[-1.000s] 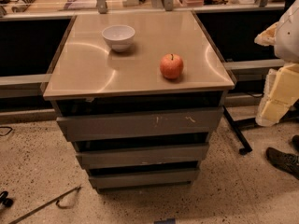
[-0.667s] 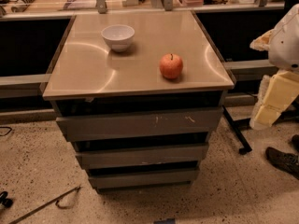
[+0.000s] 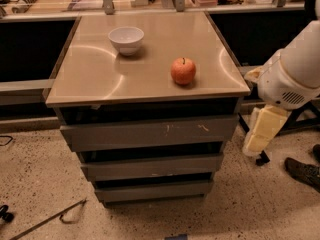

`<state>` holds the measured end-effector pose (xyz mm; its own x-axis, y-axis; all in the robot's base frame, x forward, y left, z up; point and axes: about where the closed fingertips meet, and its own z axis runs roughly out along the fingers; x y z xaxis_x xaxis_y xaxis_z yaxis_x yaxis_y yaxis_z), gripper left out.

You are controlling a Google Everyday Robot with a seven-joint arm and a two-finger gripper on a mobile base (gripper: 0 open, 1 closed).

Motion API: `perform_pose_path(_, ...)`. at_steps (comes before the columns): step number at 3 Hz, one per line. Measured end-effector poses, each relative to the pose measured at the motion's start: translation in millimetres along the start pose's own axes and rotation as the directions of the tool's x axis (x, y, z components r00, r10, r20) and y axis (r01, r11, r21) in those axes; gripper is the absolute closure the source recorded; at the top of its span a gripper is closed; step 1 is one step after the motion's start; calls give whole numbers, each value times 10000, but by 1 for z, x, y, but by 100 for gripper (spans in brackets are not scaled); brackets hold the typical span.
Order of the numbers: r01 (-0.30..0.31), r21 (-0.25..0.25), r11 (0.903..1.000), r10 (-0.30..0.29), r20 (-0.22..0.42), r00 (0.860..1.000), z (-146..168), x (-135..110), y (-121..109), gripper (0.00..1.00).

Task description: Open top drawer

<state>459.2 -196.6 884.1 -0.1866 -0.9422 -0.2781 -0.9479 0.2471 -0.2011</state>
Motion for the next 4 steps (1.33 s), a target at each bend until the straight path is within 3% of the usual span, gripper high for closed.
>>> perform_pose_path(1,-247,-1002,9947,269,213,9994,70,11,7,0)
perform_pose_path(2,-246,-1002,9947,269,213,9994,70,11,7,0)
perform_pose_path(3,337,-701,9970,-298,561,9980,84,8,6,0)
perform_pose_path(4,1260,-507,9907,-1197,1127,9864,113,-5,8,0)
